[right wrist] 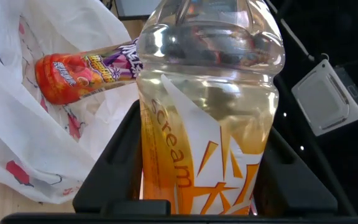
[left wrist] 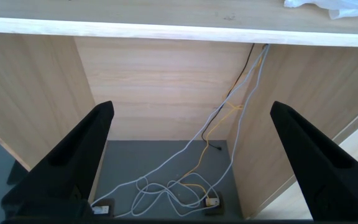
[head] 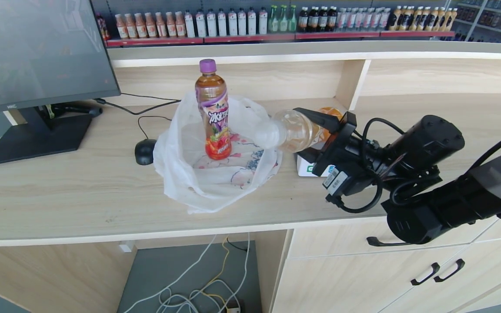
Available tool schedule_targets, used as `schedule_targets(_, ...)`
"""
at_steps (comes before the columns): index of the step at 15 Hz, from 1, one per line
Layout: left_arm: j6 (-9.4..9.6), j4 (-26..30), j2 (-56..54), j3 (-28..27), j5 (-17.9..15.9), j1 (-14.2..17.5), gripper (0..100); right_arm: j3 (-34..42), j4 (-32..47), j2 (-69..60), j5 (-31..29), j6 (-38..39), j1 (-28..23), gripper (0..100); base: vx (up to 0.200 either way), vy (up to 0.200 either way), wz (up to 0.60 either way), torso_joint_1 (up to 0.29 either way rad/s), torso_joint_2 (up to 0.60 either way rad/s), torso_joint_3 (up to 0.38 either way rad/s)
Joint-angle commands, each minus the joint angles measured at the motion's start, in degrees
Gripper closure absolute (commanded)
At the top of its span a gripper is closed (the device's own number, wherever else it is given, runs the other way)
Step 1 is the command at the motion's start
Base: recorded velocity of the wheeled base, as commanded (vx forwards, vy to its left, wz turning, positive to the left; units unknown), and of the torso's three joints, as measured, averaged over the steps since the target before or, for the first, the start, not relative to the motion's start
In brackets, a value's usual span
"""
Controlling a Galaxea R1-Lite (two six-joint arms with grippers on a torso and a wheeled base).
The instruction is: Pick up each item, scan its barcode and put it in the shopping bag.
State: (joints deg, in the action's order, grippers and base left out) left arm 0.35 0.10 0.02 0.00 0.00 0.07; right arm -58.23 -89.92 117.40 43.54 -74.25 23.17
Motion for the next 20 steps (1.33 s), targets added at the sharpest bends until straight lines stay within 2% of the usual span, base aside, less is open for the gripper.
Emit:
schedule_targets(1,0.00,0.0,0.0,0.0,0.0,0.0,0,0.1,-0.1,0.0,0.0,-0.1,0.0,100,0.000,0.000,0.00,0.000,0.00,0.000)
schedule_targets(20,0.00,0.0,0.0,0.0,0.0,0.0,0,0.1,-0.1,1.1,0.1,-1.2,1.2,100,0.000,0.000,0.00,0.000,0.00,0.000)
